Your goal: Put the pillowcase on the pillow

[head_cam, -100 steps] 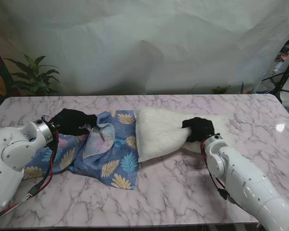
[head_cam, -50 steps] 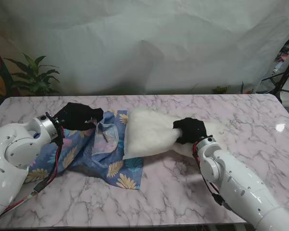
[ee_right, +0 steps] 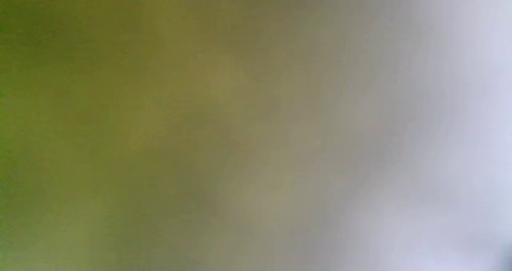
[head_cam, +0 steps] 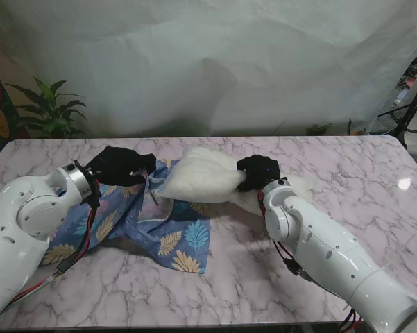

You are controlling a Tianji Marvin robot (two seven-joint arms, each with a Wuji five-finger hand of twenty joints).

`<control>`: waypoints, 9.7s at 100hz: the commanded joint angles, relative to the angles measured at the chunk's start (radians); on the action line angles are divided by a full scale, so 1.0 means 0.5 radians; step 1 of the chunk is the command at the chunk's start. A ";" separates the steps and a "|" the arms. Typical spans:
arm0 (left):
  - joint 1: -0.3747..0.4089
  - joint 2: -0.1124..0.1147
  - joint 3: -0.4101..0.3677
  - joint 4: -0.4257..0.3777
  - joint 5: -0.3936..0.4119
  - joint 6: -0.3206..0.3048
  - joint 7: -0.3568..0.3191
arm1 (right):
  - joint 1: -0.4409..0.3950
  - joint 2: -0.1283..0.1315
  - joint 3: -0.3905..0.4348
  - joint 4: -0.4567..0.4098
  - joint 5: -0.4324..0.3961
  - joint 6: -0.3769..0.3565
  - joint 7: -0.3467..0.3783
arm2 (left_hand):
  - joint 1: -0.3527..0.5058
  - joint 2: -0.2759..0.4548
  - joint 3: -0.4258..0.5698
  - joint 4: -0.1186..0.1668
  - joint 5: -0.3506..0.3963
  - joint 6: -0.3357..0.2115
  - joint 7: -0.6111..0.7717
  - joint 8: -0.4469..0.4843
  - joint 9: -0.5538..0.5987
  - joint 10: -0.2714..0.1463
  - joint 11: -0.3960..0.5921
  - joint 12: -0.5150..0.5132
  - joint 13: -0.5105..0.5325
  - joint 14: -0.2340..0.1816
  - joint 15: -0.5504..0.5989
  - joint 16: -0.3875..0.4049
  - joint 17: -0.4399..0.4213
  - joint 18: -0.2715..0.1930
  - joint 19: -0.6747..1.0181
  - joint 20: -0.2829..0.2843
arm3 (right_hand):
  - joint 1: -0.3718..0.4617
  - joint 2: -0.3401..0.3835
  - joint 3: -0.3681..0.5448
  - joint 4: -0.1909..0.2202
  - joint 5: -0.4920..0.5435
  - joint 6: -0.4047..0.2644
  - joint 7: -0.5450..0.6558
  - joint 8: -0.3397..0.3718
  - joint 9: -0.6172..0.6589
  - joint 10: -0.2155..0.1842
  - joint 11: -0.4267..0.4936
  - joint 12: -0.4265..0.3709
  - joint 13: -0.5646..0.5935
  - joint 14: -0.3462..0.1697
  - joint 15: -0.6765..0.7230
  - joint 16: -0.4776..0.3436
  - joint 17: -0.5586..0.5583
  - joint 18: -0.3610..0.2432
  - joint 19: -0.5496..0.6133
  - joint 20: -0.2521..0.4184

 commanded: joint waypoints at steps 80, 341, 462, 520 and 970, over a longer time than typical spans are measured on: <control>-0.133 0.013 0.081 0.166 0.024 -0.163 -0.106 | -0.619 0.186 0.510 -0.503 -0.587 -0.535 -0.100 | 0.034 -0.009 0.067 -0.009 0.025 -0.043 0.045 0.013 0.054 -0.023 -0.011 0.026 -0.001 0.021 -0.004 -0.032 -0.036 -0.113 -0.018 0.034 | 0.194 0.329 0.545 0.032 -0.039 -0.287 0.345 0.577 -0.184 -0.129 0.231 0.278 0.115 -0.279 0.645 0.137 0.045 -0.751 -0.116 0.020; -0.084 0.018 -0.111 0.059 0.266 -0.346 0.043 | -0.679 0.251 0.867 -0.646 -0.521 -1.548 0.238 | -0.002 -0.030 0.133 -0.030 0.037 -0.067 0.039 0.034 0.054 -0.045 0.003 0.020 -0.018 0.004 -0.008 -0.026 -0.069 -0.126 -0.039 0.055 | 0.248 0.408 0.537 0.020 -0.154 -0.409 0.486 0.625 -0.262 -0.197 0.281 0.283 0.076 -0.296 0.621 0.184 0.020 -0.763 -0.186 0.087; -0.079 -0.012 0.031 0.036 0.187 -0.421 0.158 | 0.286 0.001 -0.108 0.448 -0.051 -1.674 -0.217 | -0.005 -0.029 0.124 -0.028 0.036 -0.078 0.041 0.036 0.053 -0.052 0.002 0.021 -0.016 -0.004 -0.007 -0.033 -0.071 -0.134 -0.041 0.058 | 0.235 0.418 0.533 0.018 -0.166 -0.426 0.490 0.628 -0.269 -0.212 0.285 0.281 0.077 -0.302 0.622 0.183 0.019 -0.753 -0.181 0.098; -0.140 -0.042 0.175 0.056 0.168 -0.326 0.272 | 0.636 -0.351 -0.622 1.083 0.360 -1.722 -0.265 | -0.007 -0.026 0.127 -0.030 0.035 -0.075 0.040 0.036 0.051 -0.050 0.003 0.021 -0.017 -0.004 -0.008 -0.032 -0.070 -0.132 -0.042 0.059 | 0.242 0.407 0.386 0.065 -0.096 -0.251 0.384 0.484 -0.193 -0.040 0.264 0.203 0.180 -0.240 0.700 0.166 0.090 -0.774 -0.023 0.099; -0.358 -0.110 0.843 0.010 -0.183 1.019 -0.080 | -0.069 0.089 0.086 -0.066 0.304 -1.009 0.504 | -0.232 0.142 -0.079 -0.025 0.060 0.143 0.151 -0.228 0.124 0.053 0.746 -0.052 0.241 0.062 0.516 0.340 0.077 -0.027 0.607 0.215 | -0.226 0.429 0.246 0.017 0.189 -0.203 0.271 0.468 0.478 -0.234 0.459 0.581 0.195 -0.448 1.800 0.507 0.304 -1.183 0.903 0.196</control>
